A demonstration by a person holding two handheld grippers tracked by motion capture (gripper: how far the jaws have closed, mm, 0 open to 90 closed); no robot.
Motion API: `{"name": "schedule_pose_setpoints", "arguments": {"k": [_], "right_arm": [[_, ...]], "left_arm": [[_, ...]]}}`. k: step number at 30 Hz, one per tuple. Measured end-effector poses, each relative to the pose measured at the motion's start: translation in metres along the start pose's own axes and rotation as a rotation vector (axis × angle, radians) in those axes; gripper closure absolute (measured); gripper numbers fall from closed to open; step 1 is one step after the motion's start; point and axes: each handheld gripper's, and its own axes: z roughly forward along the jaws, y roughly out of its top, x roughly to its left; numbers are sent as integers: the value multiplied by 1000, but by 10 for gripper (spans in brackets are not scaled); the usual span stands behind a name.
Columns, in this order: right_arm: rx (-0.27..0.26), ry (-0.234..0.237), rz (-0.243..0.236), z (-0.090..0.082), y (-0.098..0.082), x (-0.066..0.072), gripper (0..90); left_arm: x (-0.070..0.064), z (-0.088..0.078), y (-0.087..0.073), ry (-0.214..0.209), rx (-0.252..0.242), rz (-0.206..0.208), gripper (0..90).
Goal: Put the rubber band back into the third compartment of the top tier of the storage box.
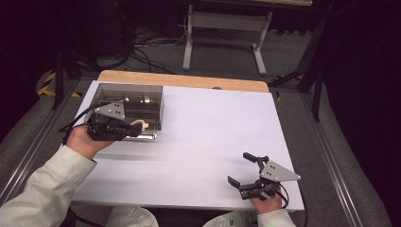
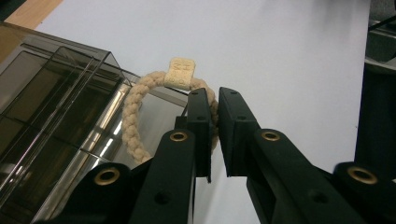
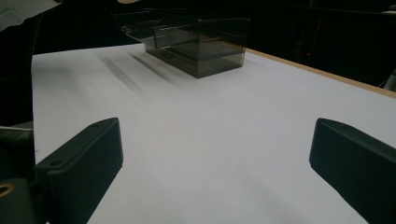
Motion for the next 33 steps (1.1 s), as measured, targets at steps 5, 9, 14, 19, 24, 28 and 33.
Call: {"name": "schedule_pose_setpoints", "arguments": {"k": [5, 9, 14, 19, 24, 28, 33], "right_arm": [[0, -1, -1, 0, 0, 0, 34], [-2, -1, 0, 0, 0, 0, 34], [1, 1, -1, 0, 0, 0, 34], [-1, 2, 1, 0, 0, 0, 34], [1, 2, 1, 0, 0, 0, 34], [3, 2, 4, 0, 0, 0, 34], [3, 3, 4, 0, 0, 0, 34]], "left_arm": [[5, 5, 1, -11, -2, -12, 837], [10, 9, 2, -11, -7, -26, 837], [18, 15, 3, -9, -2, -43, 836], [25, 21, 3, -3, -1, -60, 836], [28, 24, 4, -3, -2, -71, 836], [30, 27, 3, -17, 12, -77, 836], [31, 29, 2, -31, 25, -89, 835]]}}
